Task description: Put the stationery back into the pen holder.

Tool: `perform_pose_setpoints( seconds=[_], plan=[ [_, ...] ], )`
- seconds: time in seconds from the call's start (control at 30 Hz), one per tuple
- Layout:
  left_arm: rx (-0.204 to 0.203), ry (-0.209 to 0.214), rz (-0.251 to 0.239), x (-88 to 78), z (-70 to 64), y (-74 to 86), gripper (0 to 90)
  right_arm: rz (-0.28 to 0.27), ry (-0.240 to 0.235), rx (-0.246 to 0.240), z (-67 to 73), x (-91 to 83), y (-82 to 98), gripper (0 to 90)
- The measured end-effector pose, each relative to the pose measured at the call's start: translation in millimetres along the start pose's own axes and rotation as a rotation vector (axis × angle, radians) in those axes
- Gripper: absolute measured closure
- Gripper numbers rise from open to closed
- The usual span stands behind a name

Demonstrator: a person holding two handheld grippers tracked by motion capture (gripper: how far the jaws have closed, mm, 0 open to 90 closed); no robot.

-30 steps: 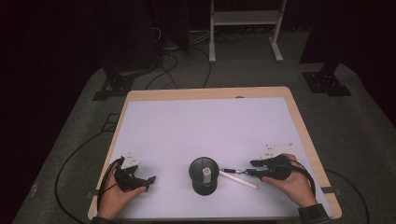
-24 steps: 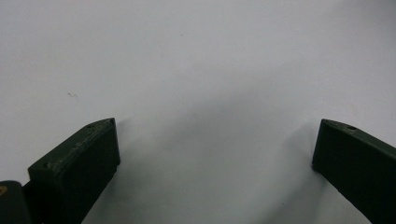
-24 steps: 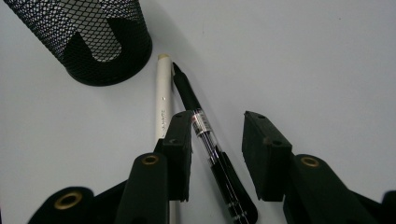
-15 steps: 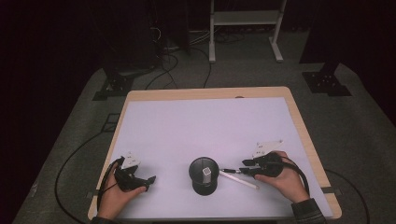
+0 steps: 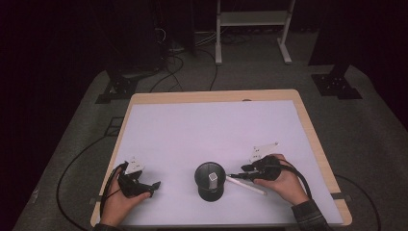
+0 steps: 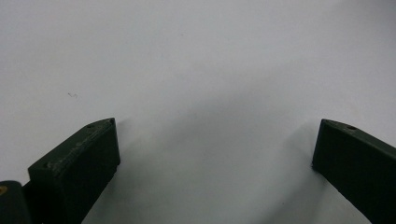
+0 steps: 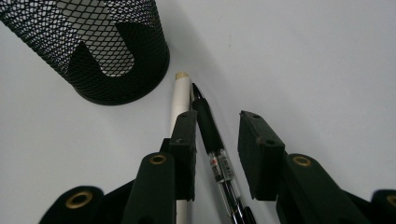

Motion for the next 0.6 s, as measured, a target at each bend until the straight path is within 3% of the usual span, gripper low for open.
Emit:
perform_pose_setpoints(
  seconds=[0.6],
  plan=[
    [0.0, 0.0, 0.0, 0.0, 0.0, 0.0, 0.0, 0.051, -0.044, 0.004, 2.1, 21.9, 7.9, 72.8]
  ],
)
Point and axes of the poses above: each handheld gripper's, and its own axes: x roughly forward along the jaws, y roughly out of its underside, z roughly to its left, the point moved 10 cm from there along x, roughly forward along the jaws, and after that the axes turned 13 degrees about -z, right-handed, at the moved point
